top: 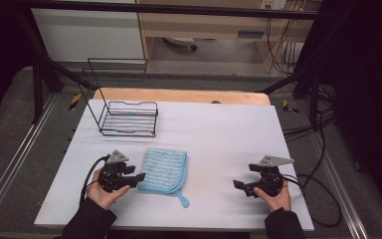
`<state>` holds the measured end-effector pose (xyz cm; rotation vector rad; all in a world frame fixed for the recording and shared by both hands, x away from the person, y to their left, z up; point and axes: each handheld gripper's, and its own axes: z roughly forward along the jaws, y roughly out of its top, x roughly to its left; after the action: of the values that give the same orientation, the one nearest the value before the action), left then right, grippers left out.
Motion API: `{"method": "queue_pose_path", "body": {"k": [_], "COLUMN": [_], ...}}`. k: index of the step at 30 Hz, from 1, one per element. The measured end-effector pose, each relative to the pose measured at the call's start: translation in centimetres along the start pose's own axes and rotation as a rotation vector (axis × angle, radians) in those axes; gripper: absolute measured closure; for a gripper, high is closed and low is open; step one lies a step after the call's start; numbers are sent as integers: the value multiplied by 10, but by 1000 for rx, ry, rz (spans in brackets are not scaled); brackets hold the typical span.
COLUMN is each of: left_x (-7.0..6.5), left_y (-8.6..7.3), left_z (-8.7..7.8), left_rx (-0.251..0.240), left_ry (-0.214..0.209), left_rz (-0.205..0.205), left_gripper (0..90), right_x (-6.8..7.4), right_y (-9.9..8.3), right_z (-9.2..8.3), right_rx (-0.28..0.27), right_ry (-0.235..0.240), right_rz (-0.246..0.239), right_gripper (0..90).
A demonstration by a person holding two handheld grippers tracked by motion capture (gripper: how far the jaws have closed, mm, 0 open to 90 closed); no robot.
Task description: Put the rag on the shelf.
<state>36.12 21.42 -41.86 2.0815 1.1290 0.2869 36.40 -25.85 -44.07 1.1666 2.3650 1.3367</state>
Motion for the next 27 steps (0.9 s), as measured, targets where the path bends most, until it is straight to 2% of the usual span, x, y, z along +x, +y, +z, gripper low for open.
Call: {"method": "queue_pose_path", "body": {"k": [3, 8, 13, 15, 17, 19, 21, 27], "left_x": [5, 3, -1, -2, -4, -6, -7, -11], "left_y": [-7, -10, -15, -15, -16, -16, -15, -17], "left_z": [5, 11, 15, 15, 16, 16, 14, 6], "left_rx": [39, 56, 63, 68, 77, 83, 86, 99], "left_ry": [9, -22, -47, -58, -66, -69, -68, -69], "left_rz": [-14, -20, -40, -44, -51, -55, -54, -55], "left_gripper": [486, 532, 619, 693, 715, 795, 838, 864], "right_x": [0, 0, 0, 1, 1, 1, 1, 1], "right_y": [0, 0, 0, 0, 0, 0, 0, 1], "right_z": [0, 0, 0, 0, 1, 1, 1, 0], "right_rx": [-2, 0, 1, 2, 2, 5, 3, 1], "right_ry": [1, 0, 2, 4, 3, 3, 4, 6], "right_rz": [-5, 1, -6, -7, -7, -5, -7, -5], "right_gripper": [28, 28, 28, 28, 28, 28, 28, 28]}}
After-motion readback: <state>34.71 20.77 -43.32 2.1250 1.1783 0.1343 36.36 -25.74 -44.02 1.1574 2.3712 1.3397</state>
